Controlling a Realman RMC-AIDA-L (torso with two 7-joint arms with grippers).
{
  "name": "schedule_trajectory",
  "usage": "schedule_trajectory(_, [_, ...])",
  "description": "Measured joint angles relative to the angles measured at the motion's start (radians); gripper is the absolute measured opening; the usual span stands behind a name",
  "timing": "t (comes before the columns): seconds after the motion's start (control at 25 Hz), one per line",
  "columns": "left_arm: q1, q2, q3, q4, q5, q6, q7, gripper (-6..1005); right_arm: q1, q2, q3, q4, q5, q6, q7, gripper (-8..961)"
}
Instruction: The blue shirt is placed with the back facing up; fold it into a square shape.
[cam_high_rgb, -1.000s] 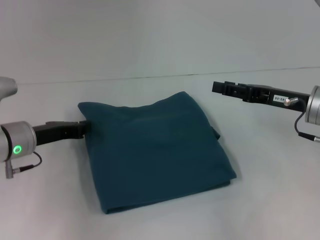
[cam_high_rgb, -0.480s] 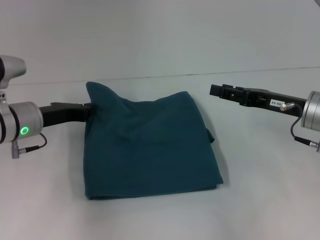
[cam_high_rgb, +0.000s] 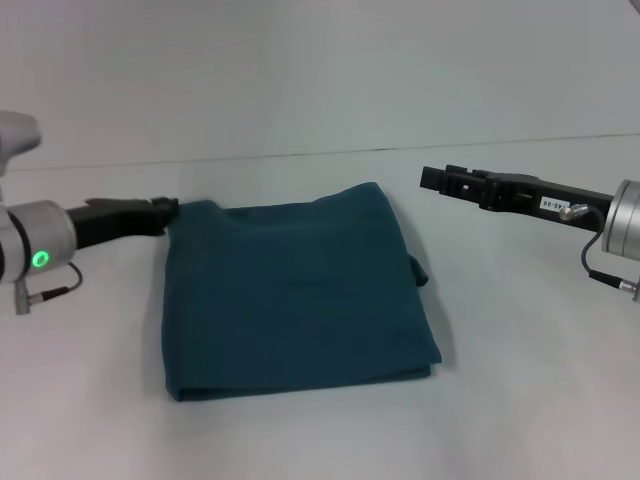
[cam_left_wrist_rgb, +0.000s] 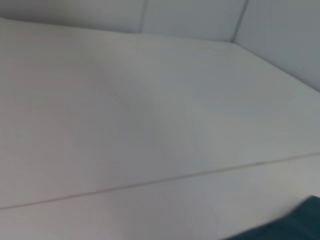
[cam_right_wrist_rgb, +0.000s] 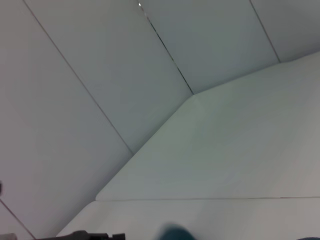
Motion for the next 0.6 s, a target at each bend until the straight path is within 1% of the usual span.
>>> schedule_trajectory(0.12, [0.028, -0.007, -0.030, 0.042, -0.003, -0.026, -0.007, 94, 0.000, 0.001, 0.010, 0.000, 0.000, 0.009, -0.011, 593])
schedule_trajectory(0.2, [0.054, -0.012, -0.073, 0.076, -0.007, -0.025, -0.010, 99, 0.000, 0.001, 0.022, 0.000, 0.000, 0.013, -0.031, 593])
schedule_trajectory(0.28, [0.097, -0.026, -0.111, 0.129, -0.028, 0.014, -0.008, 103, -0.003, 0.000, 0.035, 0.005, 0.001, 0.013, -0.060, 592])
schedule_trajectory(0.36, [0.148, -0.043, -0.121, 0.193, -0.072, 0.103, 0.008, 285, -0.010, -0.003, 0.045, 0.012, 0.001, 0.010, -0.102, 592])
schedule_trajectory(0.48, [0.209, -0.066, -0.121, 0.253, -0.133, 0.249, 0.054, 401, -0.026, -0.004, 0.044, 0.015, -0.002, -0.005, -0.197, 592])
schedule_trajectory(0.52, [0.233, -0.072, -0.123, 0.266, -0.163, 0.331, 0.081, 440, -0.031, -0.003, 0.041, 0.015, -0.003, -0.012, -0.227, 597])
schedule_trajectory(0.6, [0.252, -0.073, -0.130, 0.263, -0.184, 0.421, 0.106, 517, -0.041, -0.001, 0.039, 0.015, -0.006, -0.062, -0.291, 606])
